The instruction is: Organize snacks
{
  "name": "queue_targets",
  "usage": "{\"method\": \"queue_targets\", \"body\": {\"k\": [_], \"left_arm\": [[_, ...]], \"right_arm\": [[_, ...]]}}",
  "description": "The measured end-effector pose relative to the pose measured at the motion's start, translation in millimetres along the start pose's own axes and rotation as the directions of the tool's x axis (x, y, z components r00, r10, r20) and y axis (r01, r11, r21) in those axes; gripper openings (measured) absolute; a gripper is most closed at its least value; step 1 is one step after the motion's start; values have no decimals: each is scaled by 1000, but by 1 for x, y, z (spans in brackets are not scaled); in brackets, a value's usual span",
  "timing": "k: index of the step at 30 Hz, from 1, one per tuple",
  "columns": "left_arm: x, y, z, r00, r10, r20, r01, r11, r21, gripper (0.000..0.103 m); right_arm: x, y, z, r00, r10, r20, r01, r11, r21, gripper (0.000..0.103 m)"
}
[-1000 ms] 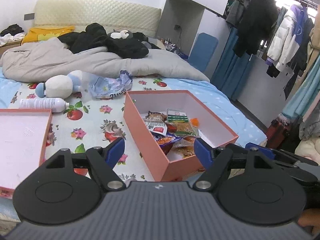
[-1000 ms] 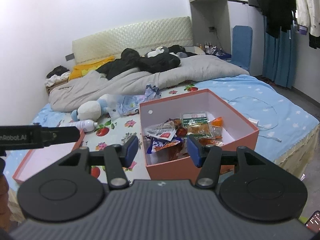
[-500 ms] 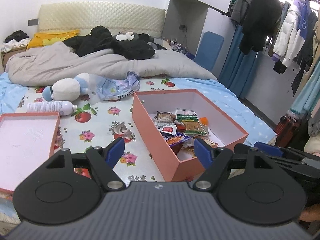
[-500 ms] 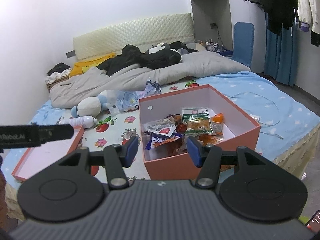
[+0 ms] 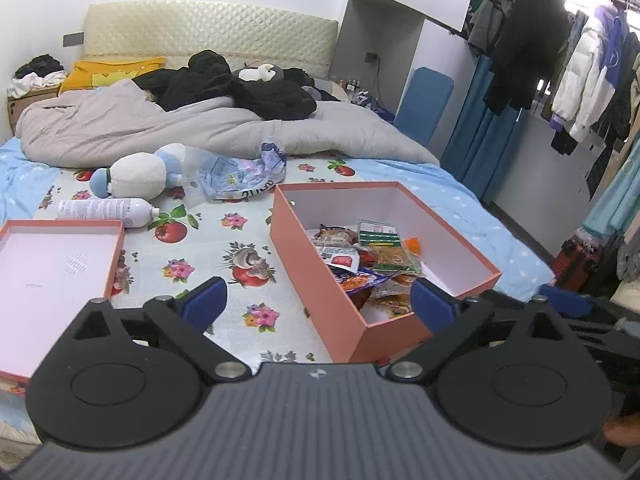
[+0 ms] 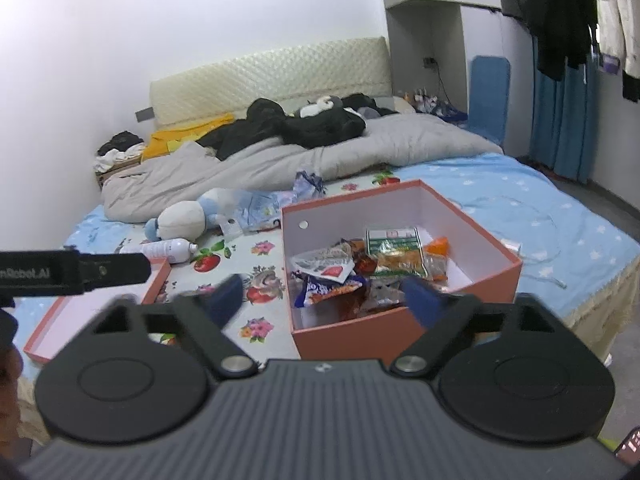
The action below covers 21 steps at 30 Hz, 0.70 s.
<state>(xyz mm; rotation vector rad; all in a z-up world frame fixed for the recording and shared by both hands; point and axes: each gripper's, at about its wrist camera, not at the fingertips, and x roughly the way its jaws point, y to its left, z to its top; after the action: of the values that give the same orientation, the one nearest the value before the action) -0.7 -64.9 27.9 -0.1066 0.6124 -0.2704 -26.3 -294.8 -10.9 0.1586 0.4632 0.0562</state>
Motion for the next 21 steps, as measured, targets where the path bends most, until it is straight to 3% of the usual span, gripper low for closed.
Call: {"method": "queue_targets", "body": {"k": [21], "left_arm": [[13, -4, 8, 999, 16, -30, -16, 1000, 17, 103]], "right_arm": [[9, -7, -1, 1000, -18, -13, 19, 999, 47, 103]]}}
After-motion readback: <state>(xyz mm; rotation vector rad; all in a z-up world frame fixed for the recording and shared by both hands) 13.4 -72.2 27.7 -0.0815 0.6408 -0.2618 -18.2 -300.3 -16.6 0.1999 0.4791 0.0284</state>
